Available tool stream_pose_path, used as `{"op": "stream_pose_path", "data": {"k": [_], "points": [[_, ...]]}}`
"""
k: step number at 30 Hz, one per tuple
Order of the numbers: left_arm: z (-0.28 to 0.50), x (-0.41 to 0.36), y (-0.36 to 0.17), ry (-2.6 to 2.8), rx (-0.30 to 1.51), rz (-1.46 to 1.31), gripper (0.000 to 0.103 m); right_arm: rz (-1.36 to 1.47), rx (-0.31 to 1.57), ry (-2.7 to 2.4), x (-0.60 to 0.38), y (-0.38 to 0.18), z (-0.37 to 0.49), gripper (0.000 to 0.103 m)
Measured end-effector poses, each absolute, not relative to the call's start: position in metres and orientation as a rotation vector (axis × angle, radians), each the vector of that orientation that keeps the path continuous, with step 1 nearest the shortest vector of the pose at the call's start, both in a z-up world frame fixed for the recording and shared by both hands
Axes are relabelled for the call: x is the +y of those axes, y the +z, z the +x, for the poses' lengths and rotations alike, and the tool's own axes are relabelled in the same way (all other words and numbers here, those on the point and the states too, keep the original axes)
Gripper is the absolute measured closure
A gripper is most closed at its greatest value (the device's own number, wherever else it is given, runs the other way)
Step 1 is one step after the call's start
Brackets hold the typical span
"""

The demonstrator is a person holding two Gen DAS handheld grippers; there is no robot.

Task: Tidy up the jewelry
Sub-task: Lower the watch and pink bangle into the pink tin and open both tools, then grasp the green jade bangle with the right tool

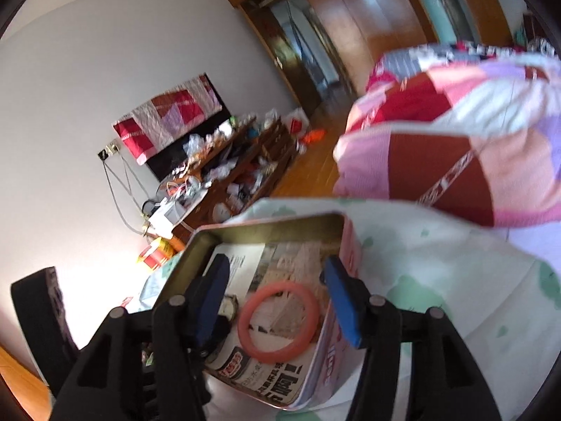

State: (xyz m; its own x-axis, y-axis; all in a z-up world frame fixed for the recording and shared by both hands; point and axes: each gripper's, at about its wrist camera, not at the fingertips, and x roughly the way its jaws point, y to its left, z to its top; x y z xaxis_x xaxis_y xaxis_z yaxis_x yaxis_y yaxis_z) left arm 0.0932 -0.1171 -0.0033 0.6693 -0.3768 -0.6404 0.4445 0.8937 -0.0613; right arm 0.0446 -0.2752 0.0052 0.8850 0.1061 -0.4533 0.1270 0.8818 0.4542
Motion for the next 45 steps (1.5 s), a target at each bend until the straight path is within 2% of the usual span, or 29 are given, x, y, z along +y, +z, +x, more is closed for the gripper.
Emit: {"op": "stream_pose_path", "data": {"k": [10, 14, 24, 38, 45], "points": [[0.067, -0.090, 0.002, -0.324, 0.698, 0.086, 0.029, 0.417, 0.457, -0.102, -0.266, 0.010, 0.045, 0.043], [0.060, -0.079, 0.001, -0.290, 0.718, 0.083, 0.029, 0.343, 0.421, -0.153, -0.254, 0.013, 0.037, 0.027], [0.038, -0.050, -0.001, -0.202, 0.686, 0.120, 0.029, 0.303, 0.422, -0.193, -0.232, 0.013, 0.009, 0.016], [0.022, 0.014, -0.006, -0.142, 0.671, 0.052, 0.029, 0.310, 0.455, -0.141, -0.192, 0.004, -0.013, 0.015], [0.028, 0.059, -0.018, -0.143, 0.758, -0.104, 0.029, 0.238, 0.494, -0.087, -0.165, 0.000, -0.011, 0.016]]}}
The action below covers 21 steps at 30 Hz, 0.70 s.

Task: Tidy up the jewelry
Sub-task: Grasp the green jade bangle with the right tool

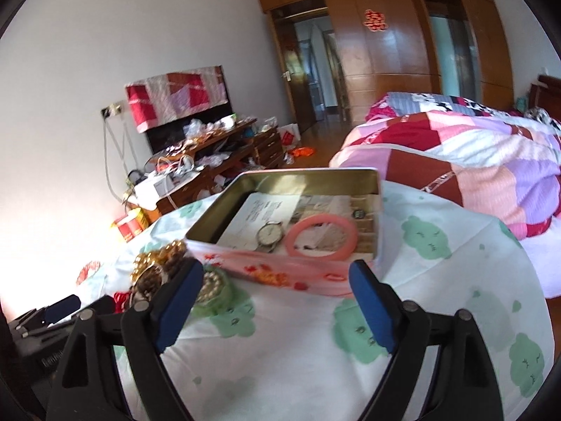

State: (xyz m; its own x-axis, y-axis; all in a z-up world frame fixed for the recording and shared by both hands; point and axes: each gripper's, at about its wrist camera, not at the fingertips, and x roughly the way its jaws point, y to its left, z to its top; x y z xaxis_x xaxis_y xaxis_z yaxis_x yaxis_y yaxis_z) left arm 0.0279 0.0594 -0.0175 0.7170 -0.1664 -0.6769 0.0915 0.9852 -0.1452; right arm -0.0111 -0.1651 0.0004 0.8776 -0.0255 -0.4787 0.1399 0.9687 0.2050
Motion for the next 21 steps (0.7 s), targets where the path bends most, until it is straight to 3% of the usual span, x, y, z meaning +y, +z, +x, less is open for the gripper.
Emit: {"op": "stream_pose_path", "data": {"k": [17, 19, 20, 21], "points": [[0.028, 0.082, -0.027, -0.179, 0.805, -0.219, 0.029, 0.231, 0.829, 0.130, -0.112, -0.040, 0.068, 0.015], [0.029, 0.081, -0.027, -0.186, 0.809, -0.213, 0.029, 0.235, 0.828, 0.166, -0.110, -0.041, 0.067, 0.021], [0.029, 0.080, -0.026, -0.192, 0.809, -0.211, 0.029, 0.235, 0.828, 0.167, -0.110, -0.041, 0.067, 0.029], [0.029, 0.080, -0.026, -0.197, 0.807, -0.209, 0.029, 0.239, 0.824, 0.169, -0.111, -0.040, 0.065, 0.044]]}}
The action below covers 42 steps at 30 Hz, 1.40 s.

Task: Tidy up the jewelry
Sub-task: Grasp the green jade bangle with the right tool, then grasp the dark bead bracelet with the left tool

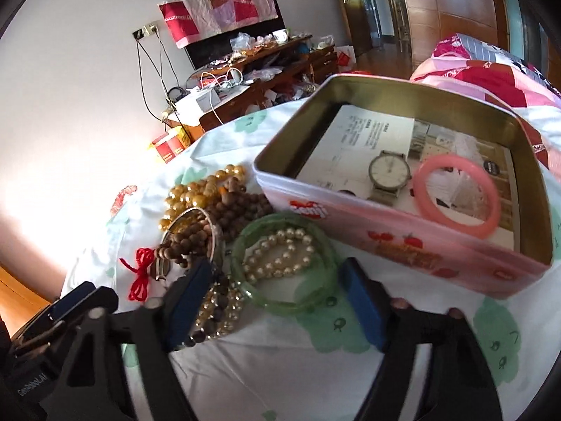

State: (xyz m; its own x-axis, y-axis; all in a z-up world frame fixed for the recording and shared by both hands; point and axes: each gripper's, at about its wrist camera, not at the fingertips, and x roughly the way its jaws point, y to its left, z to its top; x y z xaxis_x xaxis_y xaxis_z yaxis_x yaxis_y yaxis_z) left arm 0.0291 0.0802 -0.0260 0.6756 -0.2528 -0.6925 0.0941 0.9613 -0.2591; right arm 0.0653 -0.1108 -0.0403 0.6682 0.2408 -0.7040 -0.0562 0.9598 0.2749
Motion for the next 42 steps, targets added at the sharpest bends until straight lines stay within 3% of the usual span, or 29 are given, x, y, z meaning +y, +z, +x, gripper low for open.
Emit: {"op": "stream_pose_path", "data": {"k": [2, 6, 8, 27, 29, 31, 33, 42], "points": [[0.029, 0.079, -0.025, -0.207, 0.804, -0.203, 0.029, 0.240, 0.832, 0.170, -0.113, -0.041, 0.063, 0.050], [0.029, 0.077, -0.025, -0.212, 0.809, -0.189, 0.029, 0.234, 0.842, 0.205, -0.115, -0.043, 0.057, 0.078], [0.029, 0.076, -0.025, -0.215, 0.806, -0.182, 0.029, 0.212, 0.842, 0.209, -0.112, -0.041, 0.056, 0.085], [0.003, 0.024, -0.011, -0.381, 0.714, 0.060, 0.029, 0.396, 0.661, 0.263, -0.161, -0.015, 0.000, 0.086], [0.001, 0.017, -0.012, -0.403, 0.725, 0.071, 0.033, 0.406, 0.665, 0.266, -0.163, -0.015, 0.003, 0.086], [0.005, 0.007, -0.017, -0.413, 0.762, 0.113, 0.052, 0.403, 0.667, 0.266, -0.161, -0.014, 0.004, 0.086], [0.013, -0.003, -0.025, -0.433, 0.819, 0.142, 0.063, 0.404, 0.675, 0.263, -0.160, -0.015, 0.006, 0.085], [0.027, -0.016, -0.031, -0.404, 0.863, 0.212, 0.065, 0.412, 0.680, 0.254, -0.168, -0.019, 0.003, 0.086]]}}
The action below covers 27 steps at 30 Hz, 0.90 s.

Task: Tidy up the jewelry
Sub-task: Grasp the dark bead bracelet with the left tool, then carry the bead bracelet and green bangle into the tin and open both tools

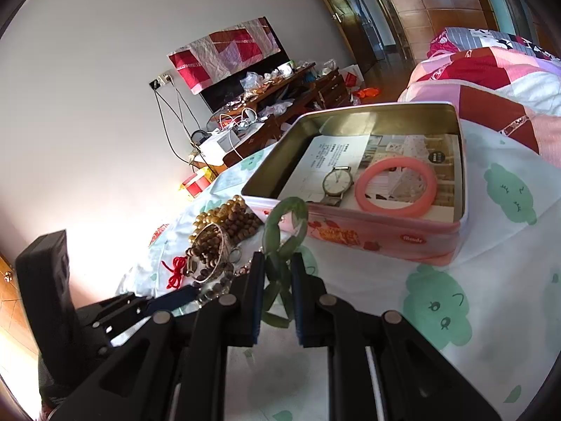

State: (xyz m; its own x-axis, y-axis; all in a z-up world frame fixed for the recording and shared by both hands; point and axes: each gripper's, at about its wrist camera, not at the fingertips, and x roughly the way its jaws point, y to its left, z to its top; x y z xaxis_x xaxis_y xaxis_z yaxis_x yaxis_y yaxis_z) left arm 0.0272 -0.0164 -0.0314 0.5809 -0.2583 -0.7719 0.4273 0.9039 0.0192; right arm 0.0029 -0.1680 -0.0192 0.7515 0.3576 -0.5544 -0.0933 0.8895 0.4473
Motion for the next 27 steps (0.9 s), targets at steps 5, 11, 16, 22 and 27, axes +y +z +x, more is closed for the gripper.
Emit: {"op": "stream_pose_path", "data": {"k": [5, 11, 16, 22, 27], "points": [[0.031, 0.000, -0.030, -0.425, 0.867, 0.115, 0.096, 0.389, 0.676, 0.245, -0.167, -0.019, 0.001, 0.086], [0.019, 0.022, -0.015, -0.459, 0.781, -0.027, 0.096, 0.361, 0.650, 0.227, -0.164, -0.016, -0.002, 0.086], [-0.002, 0.032, -0.008, -0.506, 0.738, -0.089, 0.096, 0.380, 0.629, 0.221, -0.170, -0.013, -0.002, 0.085], [-0.018, 0.037, 0.019, -0.593, 0.641, -0.125, 0.096, 0.392, 0.614, 0.208, -0.173, -0.012, -0.002, 0.085], [-0.016, 0.032, 0.034, -0.601, 0.598, -0.129, 0.096, 0.389, 0.583, 0.191, -0.173, -0.008, -0.006, 0.085]]}}
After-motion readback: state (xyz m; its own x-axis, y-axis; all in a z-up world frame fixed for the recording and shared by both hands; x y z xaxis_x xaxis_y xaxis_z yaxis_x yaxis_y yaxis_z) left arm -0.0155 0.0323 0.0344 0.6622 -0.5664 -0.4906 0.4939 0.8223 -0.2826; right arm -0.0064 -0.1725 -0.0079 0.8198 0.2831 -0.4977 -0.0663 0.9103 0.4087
